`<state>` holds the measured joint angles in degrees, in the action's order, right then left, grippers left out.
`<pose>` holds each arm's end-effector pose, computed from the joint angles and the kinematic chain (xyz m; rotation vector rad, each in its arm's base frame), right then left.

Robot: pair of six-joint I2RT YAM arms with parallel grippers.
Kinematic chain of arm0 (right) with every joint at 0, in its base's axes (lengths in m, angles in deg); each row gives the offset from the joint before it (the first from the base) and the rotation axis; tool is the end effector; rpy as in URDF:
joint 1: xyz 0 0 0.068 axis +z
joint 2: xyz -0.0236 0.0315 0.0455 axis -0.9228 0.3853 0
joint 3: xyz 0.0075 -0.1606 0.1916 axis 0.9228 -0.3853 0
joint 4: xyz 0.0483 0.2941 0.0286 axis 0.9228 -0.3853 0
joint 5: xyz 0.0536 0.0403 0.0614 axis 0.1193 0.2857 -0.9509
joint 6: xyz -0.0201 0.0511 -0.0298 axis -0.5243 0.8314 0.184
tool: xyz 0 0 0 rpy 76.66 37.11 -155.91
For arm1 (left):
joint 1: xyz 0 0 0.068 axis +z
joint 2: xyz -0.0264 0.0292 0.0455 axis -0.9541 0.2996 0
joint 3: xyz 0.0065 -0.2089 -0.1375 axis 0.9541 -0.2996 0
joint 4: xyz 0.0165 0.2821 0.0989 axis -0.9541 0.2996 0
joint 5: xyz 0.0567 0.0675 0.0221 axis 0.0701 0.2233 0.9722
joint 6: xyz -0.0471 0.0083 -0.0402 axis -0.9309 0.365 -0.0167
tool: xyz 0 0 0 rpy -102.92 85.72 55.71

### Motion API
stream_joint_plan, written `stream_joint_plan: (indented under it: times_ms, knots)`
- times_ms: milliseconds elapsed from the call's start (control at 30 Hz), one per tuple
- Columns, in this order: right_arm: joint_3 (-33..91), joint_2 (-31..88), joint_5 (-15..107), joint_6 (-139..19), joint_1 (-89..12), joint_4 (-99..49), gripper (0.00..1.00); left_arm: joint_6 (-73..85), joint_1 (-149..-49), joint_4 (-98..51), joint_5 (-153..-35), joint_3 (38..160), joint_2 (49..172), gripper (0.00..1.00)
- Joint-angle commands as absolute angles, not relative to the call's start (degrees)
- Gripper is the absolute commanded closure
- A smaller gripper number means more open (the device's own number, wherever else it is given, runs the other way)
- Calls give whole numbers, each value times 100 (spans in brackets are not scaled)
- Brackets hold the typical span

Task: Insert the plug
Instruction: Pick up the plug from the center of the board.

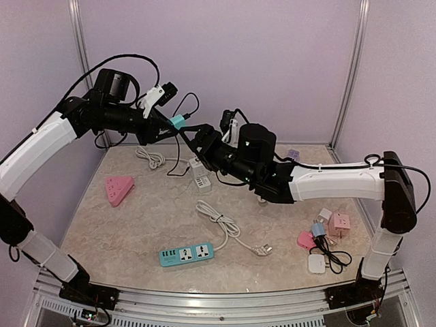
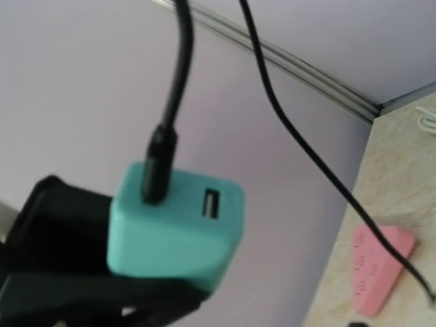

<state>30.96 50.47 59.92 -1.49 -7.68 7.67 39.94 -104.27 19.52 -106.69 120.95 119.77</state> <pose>0.2465 0.4104 0.2907 0.1902 1.6984 1.6419 0.3069 -0.2093 0.3951 1.1507 1.7855 -0.4827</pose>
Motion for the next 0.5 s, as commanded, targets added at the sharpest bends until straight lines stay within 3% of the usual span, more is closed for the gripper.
stream_joint_plan:
  times_ms: [0,200,333,467]
  knots:
    - [2706,4482,5615,-1295,-867,703,19,3989,-10434,2139,-10953,12263,11806,100]
    - [1709,3469,4906,-2722,-1239,622,19,4045,-10537,2857,-11220,12594,11742,100]
    - [1787,3039,4473,-4017,-1245,-395,18,4244,-10847,3573,-11546,13011,11743,100]
    - [1997,3016,3276,-4690,-1253,-452,15,4254,-11131,4033,-11901,13354,11833,100]
